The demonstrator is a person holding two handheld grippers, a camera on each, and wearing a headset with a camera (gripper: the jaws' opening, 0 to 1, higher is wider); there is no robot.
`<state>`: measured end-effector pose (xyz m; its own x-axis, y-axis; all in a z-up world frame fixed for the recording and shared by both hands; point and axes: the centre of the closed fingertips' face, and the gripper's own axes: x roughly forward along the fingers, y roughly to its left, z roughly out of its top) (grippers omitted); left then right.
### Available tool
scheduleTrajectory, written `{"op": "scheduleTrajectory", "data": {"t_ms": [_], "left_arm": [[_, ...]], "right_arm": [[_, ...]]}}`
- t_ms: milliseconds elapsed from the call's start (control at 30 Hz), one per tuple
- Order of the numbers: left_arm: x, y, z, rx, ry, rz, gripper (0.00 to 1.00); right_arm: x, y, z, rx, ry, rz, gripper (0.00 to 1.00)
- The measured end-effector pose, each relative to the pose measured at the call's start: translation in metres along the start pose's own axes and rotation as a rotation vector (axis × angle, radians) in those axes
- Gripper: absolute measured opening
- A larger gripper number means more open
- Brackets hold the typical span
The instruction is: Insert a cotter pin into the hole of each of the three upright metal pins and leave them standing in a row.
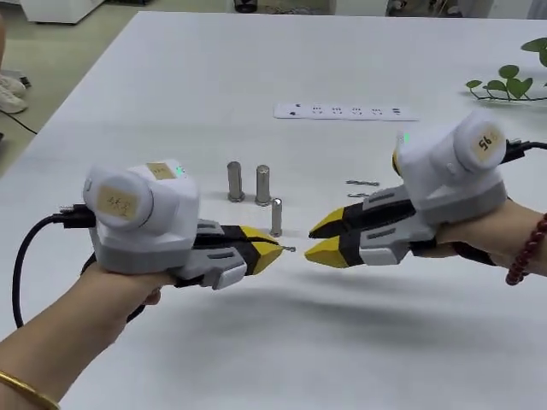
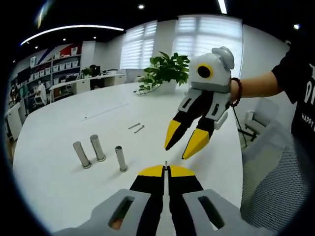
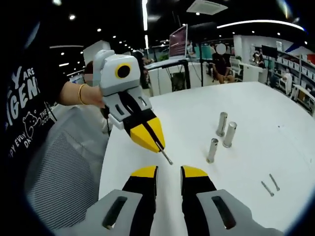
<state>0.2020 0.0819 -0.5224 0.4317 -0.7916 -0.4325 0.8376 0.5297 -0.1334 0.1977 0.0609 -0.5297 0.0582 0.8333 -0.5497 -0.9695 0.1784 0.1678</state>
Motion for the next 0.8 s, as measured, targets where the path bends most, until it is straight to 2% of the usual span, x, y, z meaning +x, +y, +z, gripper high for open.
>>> {"op": "scheduleTrajectory", "data": {"t_ms": [200,467,633,800], "left_arm": [[-0.002,-0.015,0.002,0.039,-0.008,-0.067,0.00],[-0.001,-0.029,0.002,0.072,-0.018,-0.136,0.00],[-0.001,-0.034,0.003,0.068,-0.028,-0.157,0.00],[-0.001,-0.035,0.003,0.064,-0.030,-0.165,0.00]], "right_arm": [[-0.001,0.013,-0.002,0.058,-0.044,0.063,0.13],[0.002,0.026,-0.004,0.063,-0.048,0.118,0.11],[0.004,0.029,-0.008,0.053,-0.030,0.129,0.08],[0.003,0.033,-0.005,0.039,-0.038,0.149,0.02]]}}
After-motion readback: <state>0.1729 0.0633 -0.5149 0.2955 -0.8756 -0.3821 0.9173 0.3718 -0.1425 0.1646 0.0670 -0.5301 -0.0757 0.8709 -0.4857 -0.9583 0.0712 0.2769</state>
